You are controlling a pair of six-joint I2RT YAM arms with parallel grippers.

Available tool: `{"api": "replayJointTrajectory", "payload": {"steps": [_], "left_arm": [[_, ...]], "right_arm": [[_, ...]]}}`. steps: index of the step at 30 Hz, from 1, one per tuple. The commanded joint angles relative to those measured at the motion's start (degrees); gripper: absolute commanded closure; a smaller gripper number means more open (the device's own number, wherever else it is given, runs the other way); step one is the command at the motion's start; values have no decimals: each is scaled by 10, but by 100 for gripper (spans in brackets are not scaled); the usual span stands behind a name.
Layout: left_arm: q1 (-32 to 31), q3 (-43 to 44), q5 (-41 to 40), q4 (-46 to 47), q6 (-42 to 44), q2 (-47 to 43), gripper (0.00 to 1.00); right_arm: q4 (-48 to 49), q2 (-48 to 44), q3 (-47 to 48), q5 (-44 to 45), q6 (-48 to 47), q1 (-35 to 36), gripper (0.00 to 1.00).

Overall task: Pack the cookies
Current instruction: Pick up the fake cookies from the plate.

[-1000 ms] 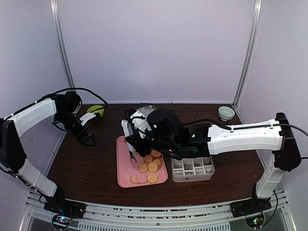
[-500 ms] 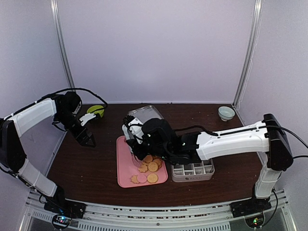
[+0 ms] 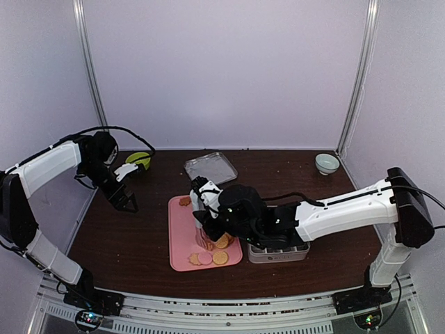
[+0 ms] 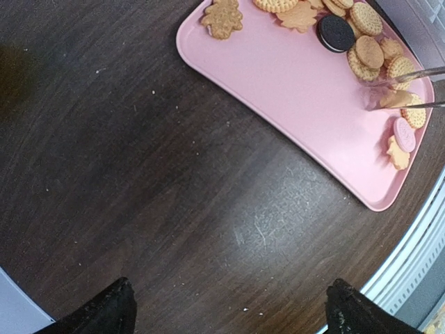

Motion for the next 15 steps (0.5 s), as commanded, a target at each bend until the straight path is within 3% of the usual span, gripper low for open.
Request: {"api": "replayJointTrajectory", "payload": {"steps": [1, 9, 15], "left_arm": [[5, 19, 6, -7, 2, -2, 2], [5, 19, 6, -7, 2, -2, 2], [5, 18, 6, -7, 4, -1, 2]], "right_arm": [[-11, -26, -17, 11, 15, 3, 73], [-24, -50, 3, 7, 27, -3, 100], [-39, -91, 29, 0, 19, -11, 100]]}}
